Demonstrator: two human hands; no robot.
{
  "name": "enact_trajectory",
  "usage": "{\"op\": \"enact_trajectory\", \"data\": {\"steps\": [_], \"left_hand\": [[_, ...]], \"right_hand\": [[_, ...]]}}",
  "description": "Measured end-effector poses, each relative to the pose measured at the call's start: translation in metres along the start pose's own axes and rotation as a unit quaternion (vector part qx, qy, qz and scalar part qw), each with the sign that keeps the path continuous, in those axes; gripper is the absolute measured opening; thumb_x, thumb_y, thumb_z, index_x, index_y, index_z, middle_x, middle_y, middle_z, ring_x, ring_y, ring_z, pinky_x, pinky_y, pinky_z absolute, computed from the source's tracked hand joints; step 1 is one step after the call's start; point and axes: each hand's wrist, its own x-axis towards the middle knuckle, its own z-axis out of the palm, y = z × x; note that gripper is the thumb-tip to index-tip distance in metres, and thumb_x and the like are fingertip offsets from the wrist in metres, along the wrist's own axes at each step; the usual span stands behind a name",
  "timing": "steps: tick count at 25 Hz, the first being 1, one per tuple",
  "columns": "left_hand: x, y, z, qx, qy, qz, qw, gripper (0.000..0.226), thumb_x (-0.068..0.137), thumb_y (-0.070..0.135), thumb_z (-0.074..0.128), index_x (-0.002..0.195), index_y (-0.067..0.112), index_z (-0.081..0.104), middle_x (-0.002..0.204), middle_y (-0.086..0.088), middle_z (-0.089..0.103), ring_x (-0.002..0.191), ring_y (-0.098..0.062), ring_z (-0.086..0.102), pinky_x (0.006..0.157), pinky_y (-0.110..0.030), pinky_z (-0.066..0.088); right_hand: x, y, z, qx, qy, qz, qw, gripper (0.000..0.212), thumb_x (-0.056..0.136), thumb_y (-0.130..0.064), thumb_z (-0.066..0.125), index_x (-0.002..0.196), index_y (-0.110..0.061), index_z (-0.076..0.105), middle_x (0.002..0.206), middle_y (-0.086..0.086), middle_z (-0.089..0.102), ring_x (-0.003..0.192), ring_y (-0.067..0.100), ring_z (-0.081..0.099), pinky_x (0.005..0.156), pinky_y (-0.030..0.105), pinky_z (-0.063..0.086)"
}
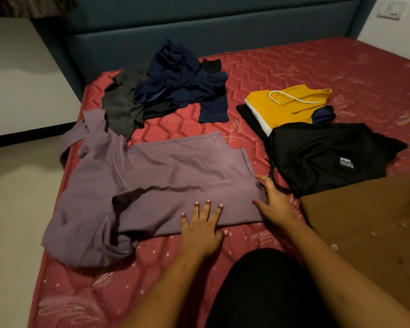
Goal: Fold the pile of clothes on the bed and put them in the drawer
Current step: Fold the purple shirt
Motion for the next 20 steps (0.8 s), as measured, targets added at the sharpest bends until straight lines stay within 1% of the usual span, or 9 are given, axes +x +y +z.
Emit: {"op": "enact_trajectory", "data": {"steps": [4, 8, 10, 11, 13, 14, 15, 18, 20], "left_hand": [[0.006, -0.005, 0.000, 0.022, 0.033, -0.004, 0.999, 0.061, 0.100, 0.037, 0.036, 0.152, 0.039, 0.004, 0.162, 0.006, 0.002, 0.149, -0.024, -0.002, 0.115, -0.059, 0.009], [0.003, -0.015, -0.001, 0.065, 0.054, -0.014, 0.996, 0.066, 0.096, 0.016, 0.037, 0.154, 0.031, 0.008, 0.161, 0.006, 0.009, 0.148, -0.024, 0.008, 0.114, -0.054, 0.018], [0.000, -0.032, 0.000, 0.079, 0.083, -0.022, 0.993, 0.065, 0.091, 0.009, 0.037, 0.152, 0.024, 0.021, 0.158, 0.002, 0.025, 0.144, -0.027, 0.024, 0.111, -0.049, 0.028], [-0.004, -0.043, -0.001, 0.077, 0.125, -0.013, 0.989, 0.061, 0.087, 0.008, 0.036, 0.147, 0.019, 0.036, 0.150, -0.003, 0.041, 0.136, -0.030, 0.039, 0.106, -0.047, 0.037], [-0.014, -0.061, 0.000, 0.073, 0.190, 0.023, 0.979, 0.050, 0.074, 0.011, 0.041, 0.118, 0.012, 0.066, 0.108, -0.009, 0.070, 0.098, -0.032, 0.066, 0.084, -0.042, 0.053], [-0.022, -0.070, 0.001, 0.087, 0.217, 0.041, 0.971, 0.043, 0.069, 0.012, 0.045, 0.104, 0.012, 0.071, 0.090, -0.007, 0.072, 0.082, -0.029, 0.066, 0.077, -0.038, 0.054], [-0.031, -0.077, 0.002, 0.091, 0.248, 0.054, 0.963, 0.039, 0.068, 0.013, 0.048, 0.098, 0.013, 0.071, 0.082, -0.005, 0.070, 0.076, -0.027, 0.064, 0.077, -0.037, 0.054], [-0.068, -0.082, 0.013, 0.048, 0.325, 0.053, 0.943, 0.042, 0.074, 0.017, 0.047, 0.113, 0.014, 0.064, 0.104, -0.003, 0.066, 0.095, -0.026, 0.058, 0.094, -0.043, 0.042], [-0.106, -0.086, 0.029, -0.007, 0.359, -0.014, 0.933, 0.046, 0.074, 0.018, 0.054, 0.120, 0.014, 0.055, 0.115, -0.006, 0.058, 0.101, -0.027, 0.050, 0.092, -0.040, 0.037]], "right_hand": [[-0.002, 0.001, 0.010, -0.198, -0.029, -0.014, 0.980, 0.051, 0.092, -0.009, 0.045, 0.137, -0.032, 0.041, 0.134, 0.010, 0.051, 0.111, 0.035, 0.057, 0.089, 0.043, 0.048], [0.002, -0.014, -0.005, -0.353, -0.087, -0.022, 0.931, 0.046, 0.094, -0.012, 0.039, 0.138, -0.027, 0.038, 0.134, 0.011, 0.042, 0.111, 0.037, 0.056, 0.085, 0.042, 0.045], [0.005, -0.020, -0.015, -0.399, -0.083, -0.024, 0.913, 0.041, 0.097, -0.015, 0.039, 0.137, -0.026, 0.038, 0.134, 0.011, 0.042, 0.111, 0.037, 0.056, 0.085, 0.042, 0.046], [0.007, -0.020, -0.021, -0.413, -0.077, -0.024, 0.907, 0.039, 0.098, -0.017, 0.038, 0.136, -0.027, 0.039, 0.135, 0.011, 0.042, 0.112, 0.036, 0.056, 0.086, 0.042, 0.047], [0.005, -0.016, -0.034, -0.436, -0.080, -0.009, 0.897, 0.039, 0.099, -0.020, 0.037, 0.136, -0.029, 0.042, 0.138, 0.009, 0.041, 0.114, 0.035, 0.056, 0.088, 0.041, 0.047], [0.001, -0.012, -0.039, -0.447, -0.086, 0.005, 0.890, 0.039, 0.099, -0.020, 0.037, 0.136, -0.030, 0.043, 0.138, 0.009, 0.042, 0.116, 0.034, 0.055, 0.090, 0.041, 0.047], [-0.003, -0.007, -0.043, -0.462, -0.088, 0.020, 0.882, 0.039, 0.099, -0.021, 0.036, 0.136, -0.030, 0.044, 0.137, 0.008, 0.042, 0.117, 0.032, 0.054, 0.091, 0.041, 0.047], [-0.011, -0.013, -0.042, -0.541, -0.037, 0.112, 0.832, 0.040, 0.100, -0.026, 0.034, 0.137, -0.032, 0.045, 0.136, 0.005, 0.042, 0.124, 0.029, 0.045, 0.098, 0.038, 0.040], [-0.012, -0.050, -0.011, -0.545, -0.038, 0.134, 0.827, 0.042, 0.100, -0.024, 0.032, 0.140, -0.025, 0.044, 0.144, 0.005, 0.039, 0.131, 0.030, 0.037, 0.106, 0.041, 0.034]]}}
